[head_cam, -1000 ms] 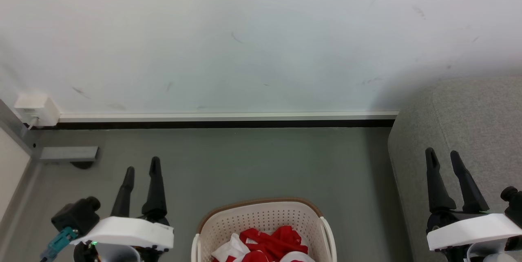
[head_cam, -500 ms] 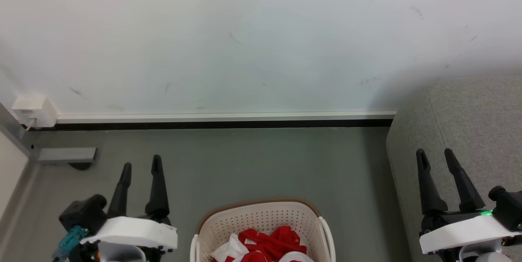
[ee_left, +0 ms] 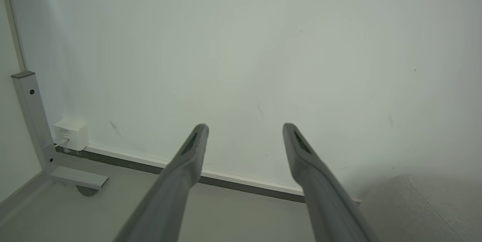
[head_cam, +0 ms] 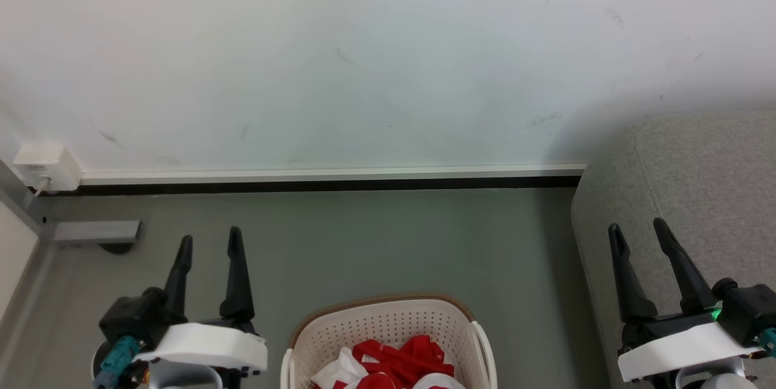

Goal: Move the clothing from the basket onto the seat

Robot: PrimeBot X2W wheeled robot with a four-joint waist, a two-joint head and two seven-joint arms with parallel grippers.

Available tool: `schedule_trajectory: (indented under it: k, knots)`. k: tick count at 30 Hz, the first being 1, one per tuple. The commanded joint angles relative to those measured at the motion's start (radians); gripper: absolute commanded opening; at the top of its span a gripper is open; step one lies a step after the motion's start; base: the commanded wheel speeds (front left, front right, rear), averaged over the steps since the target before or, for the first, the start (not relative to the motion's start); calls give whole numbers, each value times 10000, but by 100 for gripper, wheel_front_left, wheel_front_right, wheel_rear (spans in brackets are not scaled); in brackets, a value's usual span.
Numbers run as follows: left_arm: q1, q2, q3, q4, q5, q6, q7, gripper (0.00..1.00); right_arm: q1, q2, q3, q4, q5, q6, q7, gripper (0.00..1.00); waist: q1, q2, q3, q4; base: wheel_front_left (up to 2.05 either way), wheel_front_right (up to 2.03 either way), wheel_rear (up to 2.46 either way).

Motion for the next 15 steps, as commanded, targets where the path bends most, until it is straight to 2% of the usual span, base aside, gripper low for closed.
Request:
schedule_trajectory:
  k: [1, 15]
  knots:
    - [-124, 79, -10, -82, 247, 52, -78, 100, -147, -81, 22, -8, -250, -16, -92, 100, 0, 0, 14, 0, 0, 0, 0]
    - [-172, 87, -66, -125, 1264, 258, -352, 100, -227, -109, 54, 39, -1186, -19, -372, 100, 0, 0, 107, -3, 0, 0, 0]
